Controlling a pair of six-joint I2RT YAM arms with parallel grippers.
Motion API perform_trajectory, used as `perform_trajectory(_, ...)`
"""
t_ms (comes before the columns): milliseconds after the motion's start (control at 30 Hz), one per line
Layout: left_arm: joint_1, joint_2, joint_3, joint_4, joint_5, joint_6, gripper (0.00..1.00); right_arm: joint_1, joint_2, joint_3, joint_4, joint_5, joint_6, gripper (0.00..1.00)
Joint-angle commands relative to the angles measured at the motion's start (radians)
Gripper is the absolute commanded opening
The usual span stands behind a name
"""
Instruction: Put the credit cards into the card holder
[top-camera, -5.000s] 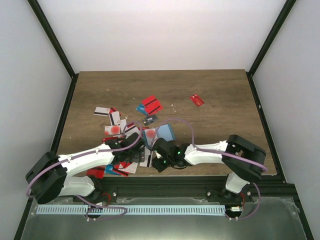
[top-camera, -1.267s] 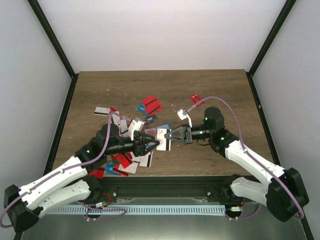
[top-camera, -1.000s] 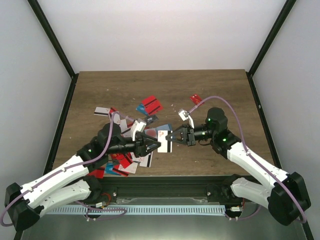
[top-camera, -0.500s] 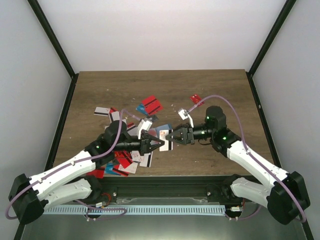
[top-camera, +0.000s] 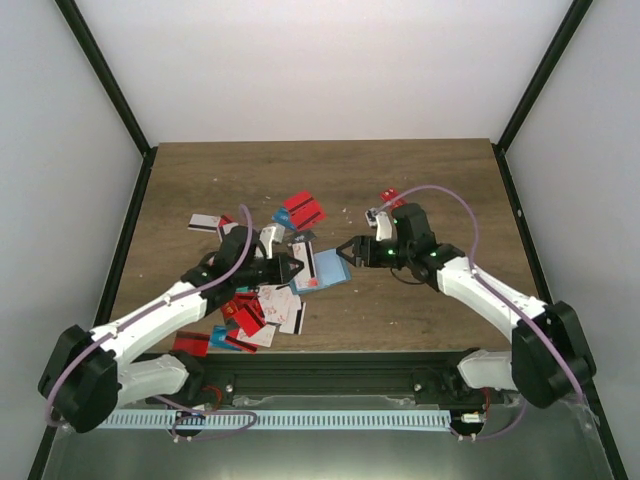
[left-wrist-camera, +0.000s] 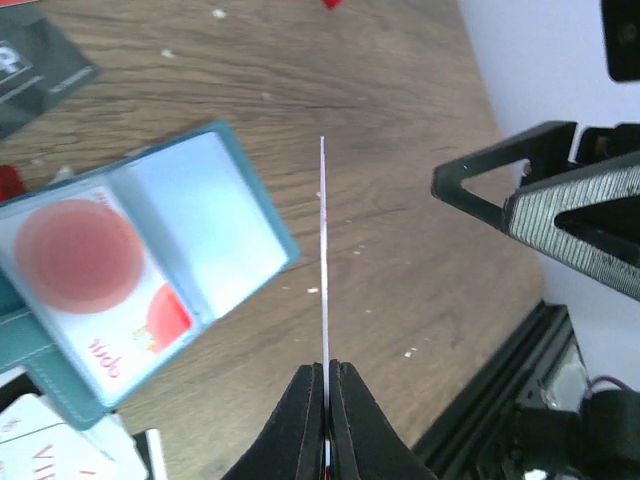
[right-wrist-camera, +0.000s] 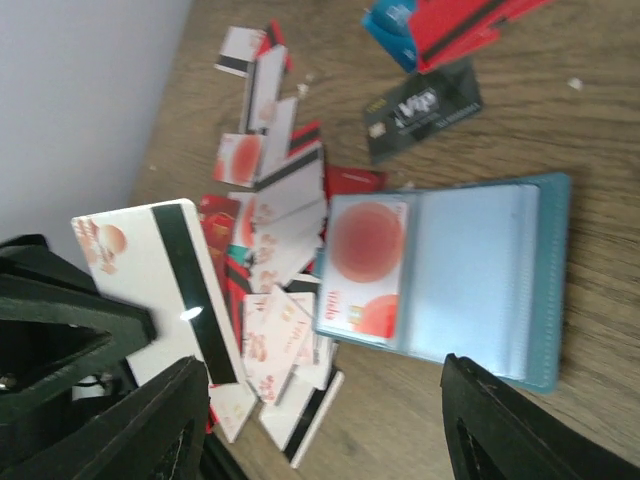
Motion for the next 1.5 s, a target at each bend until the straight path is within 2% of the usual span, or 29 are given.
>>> perform_trajectory(0, 0.043, 0.059, 0.006, -0.038, 0.003, -0.019, 0.04, -0.007, 0.083, 0.060, -0.028, 0.075, -0.035, 0.65)
perform_trajectory(100, 0.074, 0.111, 0.021, -0.048, 0.054, -0.011, 0.04, -0.007, 0.145, 0.083, -0.024, 0.067, -0.048, 0.63)
perform_trajectory(267, 0.143, 0.198, 0.029, -0.034, 0.231, 0.033, 0.04, -0.007, 0.227, 0.115, -0.002, 0.055, -0.063, 0.59)
perform_trajectory(567, 0.183, 0.365, 0.069, -0.044, 0.352, 0.083, 0.04, -0.007, 0.369, 0.211, -0.010, 0.113, -0.102, 0.57)
perform_trajectory(900, 0.183, 0.505, 0.117, -0.044, 0.371, 0.097, 0.04, -0.007, 0.481, 0.222, 0.006, 0.072, -0.126, 0.53)
perform_trajectory(1467, 0.184, 0.604, 0.161, -0.020, 0.378, 0.090, 0.04, -0.006, 0.517, 0.163, 0.038, 0.027, -0.128, 0.46)
